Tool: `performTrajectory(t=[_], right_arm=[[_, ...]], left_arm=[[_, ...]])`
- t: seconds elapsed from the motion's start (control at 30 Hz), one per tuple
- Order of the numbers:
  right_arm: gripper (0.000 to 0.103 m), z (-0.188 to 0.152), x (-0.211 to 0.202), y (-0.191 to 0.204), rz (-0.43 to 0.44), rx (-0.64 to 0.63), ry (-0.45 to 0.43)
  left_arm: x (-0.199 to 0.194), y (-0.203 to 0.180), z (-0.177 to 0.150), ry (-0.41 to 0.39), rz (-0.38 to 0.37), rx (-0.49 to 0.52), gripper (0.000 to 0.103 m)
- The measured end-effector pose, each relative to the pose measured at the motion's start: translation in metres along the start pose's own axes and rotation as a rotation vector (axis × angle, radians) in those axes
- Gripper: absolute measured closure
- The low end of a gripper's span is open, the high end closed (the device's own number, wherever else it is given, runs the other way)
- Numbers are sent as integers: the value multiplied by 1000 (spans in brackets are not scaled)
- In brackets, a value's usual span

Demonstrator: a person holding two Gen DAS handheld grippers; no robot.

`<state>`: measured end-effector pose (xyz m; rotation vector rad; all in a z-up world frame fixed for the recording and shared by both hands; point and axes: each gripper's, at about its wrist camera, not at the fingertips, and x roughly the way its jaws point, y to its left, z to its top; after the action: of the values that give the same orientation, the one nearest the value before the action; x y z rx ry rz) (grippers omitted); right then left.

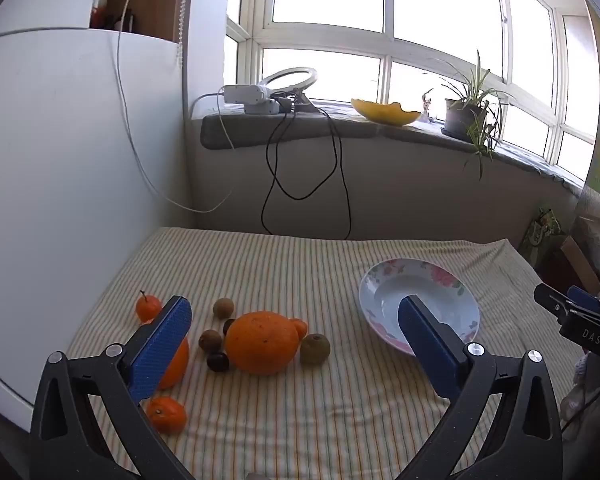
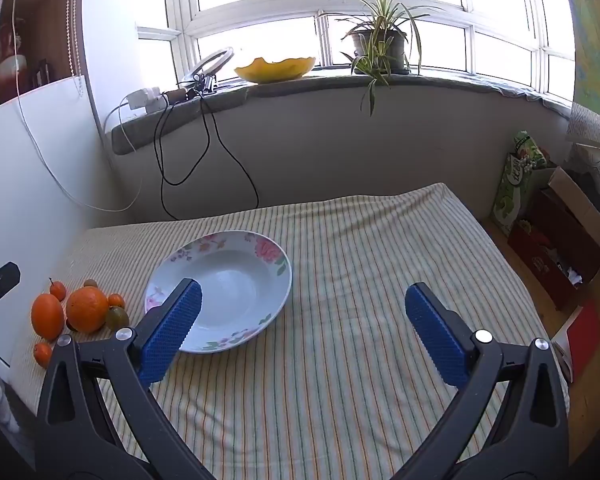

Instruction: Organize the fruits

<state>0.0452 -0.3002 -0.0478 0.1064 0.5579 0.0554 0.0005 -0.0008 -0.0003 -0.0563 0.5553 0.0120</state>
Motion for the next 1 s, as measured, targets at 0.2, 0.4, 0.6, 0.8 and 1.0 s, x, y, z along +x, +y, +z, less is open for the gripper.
performTrajectory(t=[0.2, 0.4, 0.6, 0.8, 1.0], right_arm=[[0, -3, 0, 1, -10, -12, -10], [0, 4, -5, 4, -9, -14, -23], [0, 5, -7, 7, 0, -24, -31], [0, 6, -9, 8, 2, -25, -33], [0, 4, -7, 9, 5, -24, -32]], left_arm=[[0, 0, -3, -16, -8, -6, 0], [-3, 0, -4, -32, -7, -6, 0], [-5, 1, -4, -39, -10, -4, 0], [-6, 0, -2, -43, -8, 1, 0], [-5, -2, -2, -47, -12, 5, 0]])
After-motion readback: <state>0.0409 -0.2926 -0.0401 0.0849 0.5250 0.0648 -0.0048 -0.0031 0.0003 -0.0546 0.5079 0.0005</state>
